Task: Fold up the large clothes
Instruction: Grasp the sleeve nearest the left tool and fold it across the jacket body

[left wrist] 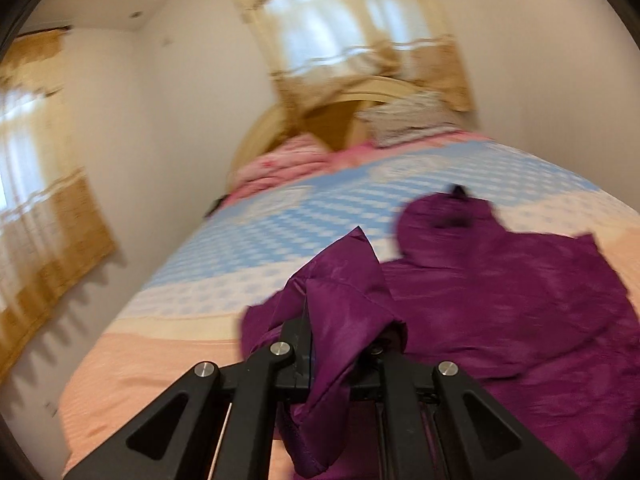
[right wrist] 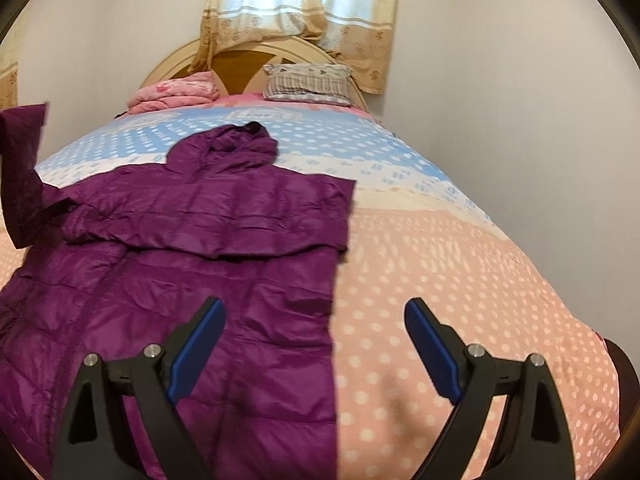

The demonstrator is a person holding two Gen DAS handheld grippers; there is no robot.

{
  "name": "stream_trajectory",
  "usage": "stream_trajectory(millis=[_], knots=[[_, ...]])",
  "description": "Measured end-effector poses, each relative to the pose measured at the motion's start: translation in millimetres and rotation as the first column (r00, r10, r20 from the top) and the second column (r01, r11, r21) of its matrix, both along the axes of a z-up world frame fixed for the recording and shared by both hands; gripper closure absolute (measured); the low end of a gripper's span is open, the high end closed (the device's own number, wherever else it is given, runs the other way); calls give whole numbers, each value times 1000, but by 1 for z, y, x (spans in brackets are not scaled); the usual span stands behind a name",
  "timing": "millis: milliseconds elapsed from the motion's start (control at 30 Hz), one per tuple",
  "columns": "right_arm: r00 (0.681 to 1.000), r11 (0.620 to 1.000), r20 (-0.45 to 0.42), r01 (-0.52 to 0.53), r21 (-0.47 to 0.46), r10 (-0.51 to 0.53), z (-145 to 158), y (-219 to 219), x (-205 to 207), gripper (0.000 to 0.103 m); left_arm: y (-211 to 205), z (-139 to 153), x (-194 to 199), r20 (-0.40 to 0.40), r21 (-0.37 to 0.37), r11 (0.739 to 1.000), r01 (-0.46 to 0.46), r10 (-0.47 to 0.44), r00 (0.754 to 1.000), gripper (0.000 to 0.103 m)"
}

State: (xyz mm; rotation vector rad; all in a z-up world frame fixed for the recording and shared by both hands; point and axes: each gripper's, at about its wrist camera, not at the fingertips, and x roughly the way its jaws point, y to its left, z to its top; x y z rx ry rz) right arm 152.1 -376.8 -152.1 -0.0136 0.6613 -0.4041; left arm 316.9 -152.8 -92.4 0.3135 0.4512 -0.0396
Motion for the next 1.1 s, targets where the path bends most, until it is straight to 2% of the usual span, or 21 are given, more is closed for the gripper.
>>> stream_trajectory(millis=[67,133,167,200,233,300,333,433,600,700,900,1100], knots=[[1000,1000,-7,15,7,-15,-4,-8,-2,10,-32,-9,-5,-17,-4,997,75,-75,997,92],[999,999,-17,35,21,-34,-8,-16,-4,10,-62,-16,-11,-17,20,992,128,-128,992,72],[999,999,-21,40,24,-39,-10,-19,-4,10,-74,-17,-18,13,37,989,141,-142,990,40],[999,999,-24,45,28,-45,-10,-22,-5,10,-79,-17,-23,40,46,989,140,-142,989,13],[999,998,-26,47,29,-47,-11,-23,-5,10,-84,-14,-28,82,49,989,137,-141,987,7],[998,998,-36,48,27,-47,-12,-25,-5,10,-84,-8,-36,133,37,988,153,-157,979,4],[998,999,-42,46,27,-45,-12,-25,-4,10,-82,-6,-39,134,38,987,156,-160,978,3],[998,999,-41,41,32,-40,-8,-22,1,10,-64,-4,-31,113,25,990,136,-138,984,3],[999,999,-31,-25,46,27,4,-3,20,10,-10,-14,-6,68,-16,999,32,-30,997,3],[997,997,-33,-65,48,67,10,12,35,10,1,-17,-8,47,-47,995,86,-84,995,3],[995,995,-51,-86,48,88,6,31,52,10,-29,-11,-32,131,2,979,202,-201,971,3],[992,999,-118,-52,13,54,-11,26,45,10,-83,-3,-29,105,0,956,293,-291,951,3]])
